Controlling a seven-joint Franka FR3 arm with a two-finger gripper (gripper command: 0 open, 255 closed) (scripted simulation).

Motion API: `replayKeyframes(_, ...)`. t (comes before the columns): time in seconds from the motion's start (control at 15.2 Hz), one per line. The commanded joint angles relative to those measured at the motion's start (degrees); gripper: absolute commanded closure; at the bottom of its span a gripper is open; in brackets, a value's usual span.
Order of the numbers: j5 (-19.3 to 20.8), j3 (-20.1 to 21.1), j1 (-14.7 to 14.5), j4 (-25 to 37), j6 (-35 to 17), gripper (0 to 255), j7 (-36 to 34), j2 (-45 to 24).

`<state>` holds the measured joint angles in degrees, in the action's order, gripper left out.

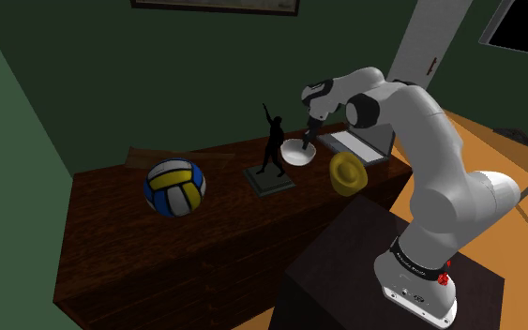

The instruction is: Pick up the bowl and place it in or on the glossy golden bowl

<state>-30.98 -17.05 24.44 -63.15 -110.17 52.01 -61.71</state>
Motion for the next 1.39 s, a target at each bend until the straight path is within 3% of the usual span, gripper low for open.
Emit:
replayKeyframes(0.0, 0.2, -0.2, -0.2, -0.9, 0.6, 255, -0.1, 1.5)
replayKeyframes(1.32, 2.2, -1.9, -0.9, -1.0, 9.0, 255, -2.5, 10.2)
